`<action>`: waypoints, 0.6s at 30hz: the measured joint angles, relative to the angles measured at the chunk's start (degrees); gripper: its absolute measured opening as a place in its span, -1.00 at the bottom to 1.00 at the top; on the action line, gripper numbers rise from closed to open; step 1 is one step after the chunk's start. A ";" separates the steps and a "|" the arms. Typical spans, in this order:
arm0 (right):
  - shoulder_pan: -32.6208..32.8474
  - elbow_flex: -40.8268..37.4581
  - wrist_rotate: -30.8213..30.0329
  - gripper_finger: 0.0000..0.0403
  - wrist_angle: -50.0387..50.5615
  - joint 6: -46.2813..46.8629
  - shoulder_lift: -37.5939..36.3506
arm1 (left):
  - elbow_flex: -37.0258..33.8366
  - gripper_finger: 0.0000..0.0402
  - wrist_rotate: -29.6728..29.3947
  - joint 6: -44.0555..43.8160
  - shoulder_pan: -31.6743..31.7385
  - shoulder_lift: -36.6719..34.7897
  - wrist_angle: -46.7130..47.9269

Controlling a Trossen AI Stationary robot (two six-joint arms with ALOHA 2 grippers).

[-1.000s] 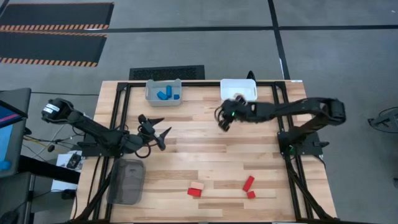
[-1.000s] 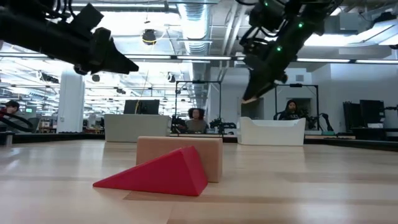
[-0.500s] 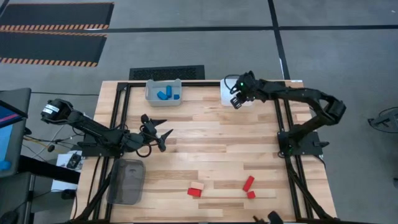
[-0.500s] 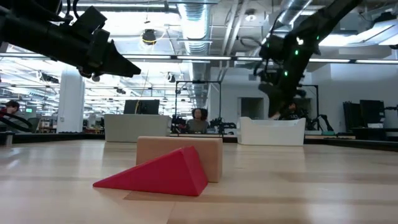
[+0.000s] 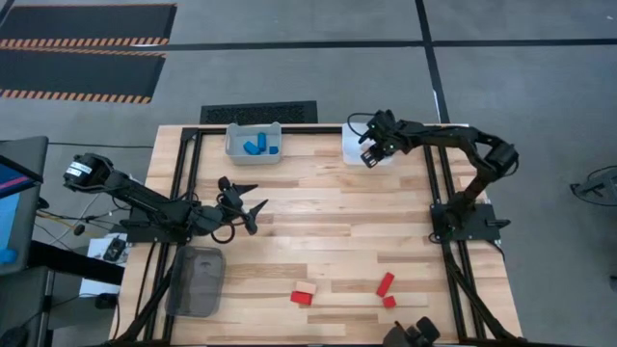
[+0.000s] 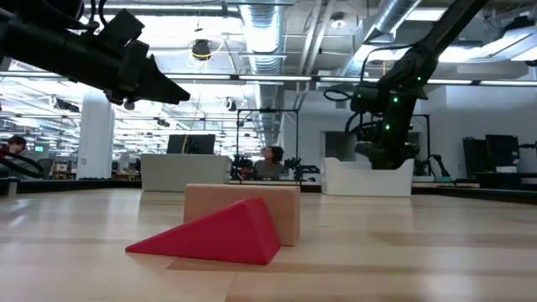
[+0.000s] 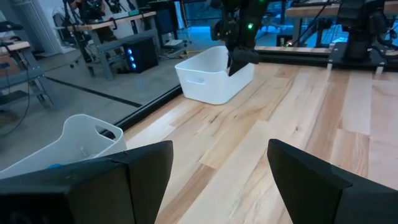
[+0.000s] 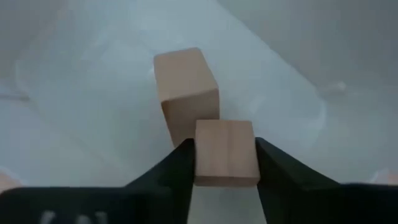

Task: Sort & place blocks by color
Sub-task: Put the brown triangle block into the white bin, then put the brown rectangle block into the white bin

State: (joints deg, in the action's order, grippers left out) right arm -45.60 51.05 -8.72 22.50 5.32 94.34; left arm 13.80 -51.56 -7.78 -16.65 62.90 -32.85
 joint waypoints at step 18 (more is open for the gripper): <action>3.31 0.06 -0.39 0.40 -1.13 1.56 -9.17 | 0.00 0.26 -0.16 0.01 -0.01 0.00 0.51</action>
State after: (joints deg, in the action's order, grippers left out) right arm -42.29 51.11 -9.10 21.37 6.88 85.17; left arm 13.80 -51.72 -7.77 -16.65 62.90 -32.34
